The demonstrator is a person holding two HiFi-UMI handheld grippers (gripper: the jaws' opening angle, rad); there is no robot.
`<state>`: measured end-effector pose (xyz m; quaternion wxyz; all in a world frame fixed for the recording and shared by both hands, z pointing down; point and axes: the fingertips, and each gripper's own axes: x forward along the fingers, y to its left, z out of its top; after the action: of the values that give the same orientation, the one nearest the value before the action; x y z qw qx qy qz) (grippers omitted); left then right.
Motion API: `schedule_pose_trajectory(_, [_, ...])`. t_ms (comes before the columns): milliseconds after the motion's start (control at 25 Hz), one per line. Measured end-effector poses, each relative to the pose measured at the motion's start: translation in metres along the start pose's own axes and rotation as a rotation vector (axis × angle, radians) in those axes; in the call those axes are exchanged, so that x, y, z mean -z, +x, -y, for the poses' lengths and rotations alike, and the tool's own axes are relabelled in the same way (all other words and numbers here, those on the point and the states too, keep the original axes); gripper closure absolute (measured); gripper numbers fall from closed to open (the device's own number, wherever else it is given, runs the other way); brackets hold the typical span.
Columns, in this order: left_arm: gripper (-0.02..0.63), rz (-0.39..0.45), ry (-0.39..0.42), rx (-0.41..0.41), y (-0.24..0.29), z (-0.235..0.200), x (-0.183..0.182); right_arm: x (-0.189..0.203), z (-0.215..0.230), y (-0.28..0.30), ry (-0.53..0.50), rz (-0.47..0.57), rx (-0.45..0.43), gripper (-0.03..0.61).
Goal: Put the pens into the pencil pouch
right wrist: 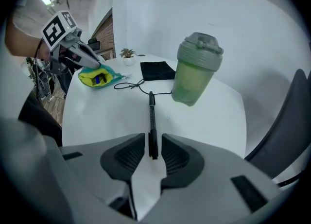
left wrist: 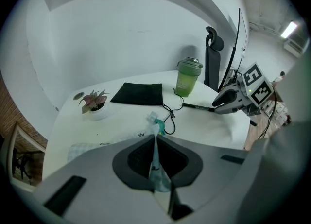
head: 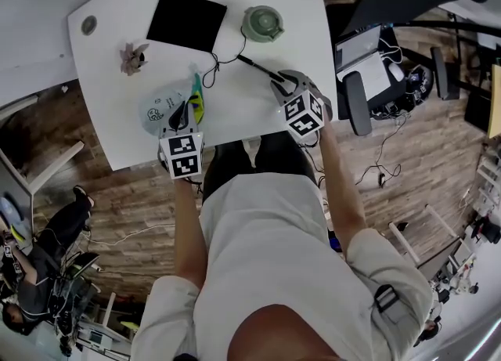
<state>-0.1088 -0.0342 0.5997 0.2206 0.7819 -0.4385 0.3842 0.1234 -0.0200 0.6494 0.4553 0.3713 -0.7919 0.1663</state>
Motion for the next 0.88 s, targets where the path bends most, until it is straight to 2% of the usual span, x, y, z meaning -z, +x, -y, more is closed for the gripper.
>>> schedule_pose_trajectory(200, [0.607,0.0,-0.006,-0.005,-0.001,0.0,0.0,0.007,0.0,0.005,0.002,-0.017,-0.022,0.484])
schedule_pose_trajectory(320, [0.607,0.006,-0.011,-0.007,-0.002,0.0,-0.001,0.007,-0.003,0.006,0.01,-0.015,-0.04,0.515])
schedule_pose_trajectory(560, [0.609,0.013,-0.021,-0.012,-0.003,0.0,-0.001,0.007,-0.004,0.005,-0.006,-0.034,-0.052,0.518])
schedule_pose_trajectory(880, [0.607,0.028,-0.029,-0.017,-0.005,-0.001,-0.005,-0.003,-0.007,-0.01,-0.029,-0.007,-0.05,0.518])
